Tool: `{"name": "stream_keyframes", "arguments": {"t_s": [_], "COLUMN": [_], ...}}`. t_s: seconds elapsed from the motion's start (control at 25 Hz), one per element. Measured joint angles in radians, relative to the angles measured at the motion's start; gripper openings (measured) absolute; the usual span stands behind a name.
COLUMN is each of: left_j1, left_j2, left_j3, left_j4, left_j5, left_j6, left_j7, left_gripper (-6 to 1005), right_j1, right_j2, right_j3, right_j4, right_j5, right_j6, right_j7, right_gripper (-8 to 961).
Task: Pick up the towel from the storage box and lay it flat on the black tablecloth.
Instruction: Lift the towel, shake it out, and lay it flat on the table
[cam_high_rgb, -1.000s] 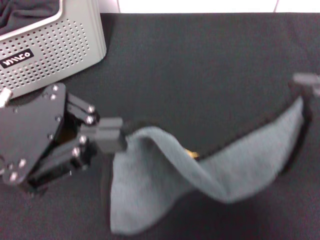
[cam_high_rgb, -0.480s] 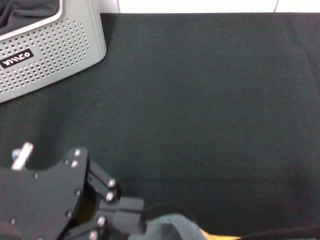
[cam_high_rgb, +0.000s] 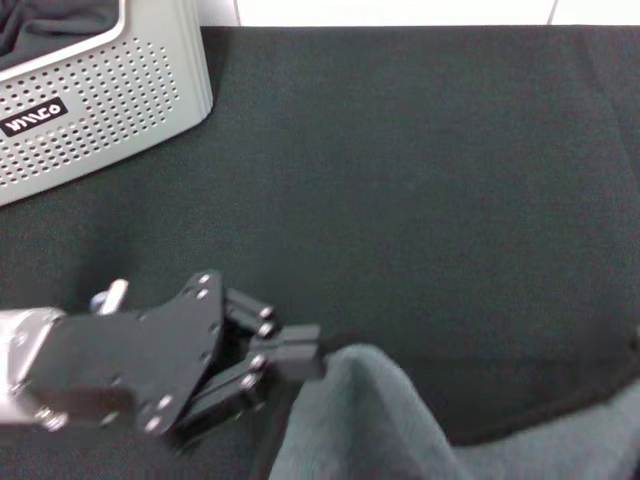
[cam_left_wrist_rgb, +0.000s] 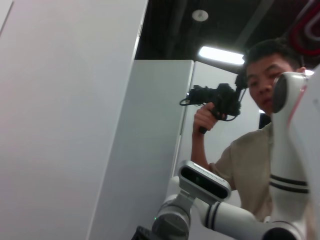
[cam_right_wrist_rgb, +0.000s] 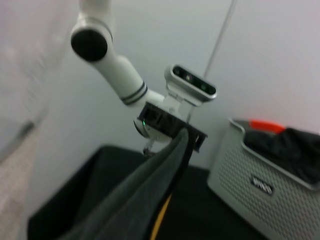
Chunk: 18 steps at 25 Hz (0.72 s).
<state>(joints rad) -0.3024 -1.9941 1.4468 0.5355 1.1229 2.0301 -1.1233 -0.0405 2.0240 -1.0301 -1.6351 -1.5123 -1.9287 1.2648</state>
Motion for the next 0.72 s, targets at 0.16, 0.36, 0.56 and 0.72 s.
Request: {"name": "stream_keyframes", "arguments": {"t_s": [0.16, 0.36, 0.56, 0.72], "left_j1": [-0.128, -0.218, -0.272, -0.287], "left_j2": [0.004, 0.0, -0.001, -0.003], "left_j3": [-0.007, -0.011, -0.03, -0.058], "left_j4": [-0.156, -0.16, -0.161, -0.155], "left_j5": [0.005, 0.005, 0.008, 0.016], "left_j6": [-0.009, -0.069, -0.18, -0.265], "left_j7": [0.098, 0.118, 0.122, 0.128], "left_gripper": [16, 15, 16, 16], "right_j1": [0.016, 0.08, 0.149, 0.218], "right_j2": [-0.002, -0.006, -0.008, -0.009], "right_j3": [-0.065, -0.076, -0.096, -0.1], "right_j4": [0.038, 0.123, 0.221, 0.324], "right_j5": [-0.055, -0.084, -0.119, -0.131], "right_j6": [0.145, 0.223, 0.322, 0.37], "right_j7": [-0.045, -0.081, -0.109, -0.132], "right_gripper": [3, 3, 3, 2]}}
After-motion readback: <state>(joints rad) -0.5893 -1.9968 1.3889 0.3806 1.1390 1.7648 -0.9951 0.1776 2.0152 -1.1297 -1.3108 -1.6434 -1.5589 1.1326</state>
